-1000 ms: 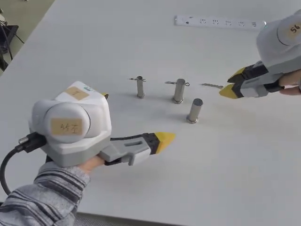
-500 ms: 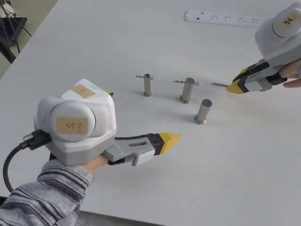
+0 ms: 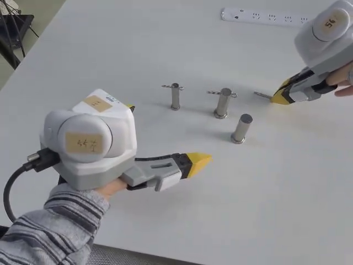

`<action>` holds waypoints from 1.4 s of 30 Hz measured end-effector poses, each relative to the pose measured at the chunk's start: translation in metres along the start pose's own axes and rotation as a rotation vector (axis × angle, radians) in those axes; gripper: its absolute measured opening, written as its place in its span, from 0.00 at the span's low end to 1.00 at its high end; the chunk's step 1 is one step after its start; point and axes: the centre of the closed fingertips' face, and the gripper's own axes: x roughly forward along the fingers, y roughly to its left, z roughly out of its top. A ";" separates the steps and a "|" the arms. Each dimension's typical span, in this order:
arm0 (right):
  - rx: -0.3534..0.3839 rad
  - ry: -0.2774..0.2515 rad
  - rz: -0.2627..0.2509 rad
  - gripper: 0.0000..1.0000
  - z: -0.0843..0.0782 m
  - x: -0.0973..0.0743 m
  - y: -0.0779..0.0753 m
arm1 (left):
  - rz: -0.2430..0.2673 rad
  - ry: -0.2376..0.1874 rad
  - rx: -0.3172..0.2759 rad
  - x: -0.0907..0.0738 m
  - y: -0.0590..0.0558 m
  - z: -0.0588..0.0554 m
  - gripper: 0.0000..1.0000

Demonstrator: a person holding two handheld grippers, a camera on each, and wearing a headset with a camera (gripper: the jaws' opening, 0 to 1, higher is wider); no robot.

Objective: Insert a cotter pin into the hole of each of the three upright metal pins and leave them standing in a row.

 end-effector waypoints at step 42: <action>-0.411 -0.276 -0.092 0.00 0.060 -0.066 0.063 | -0.148 -0.065 -0.165 0.011 -0.032 0.050 0.58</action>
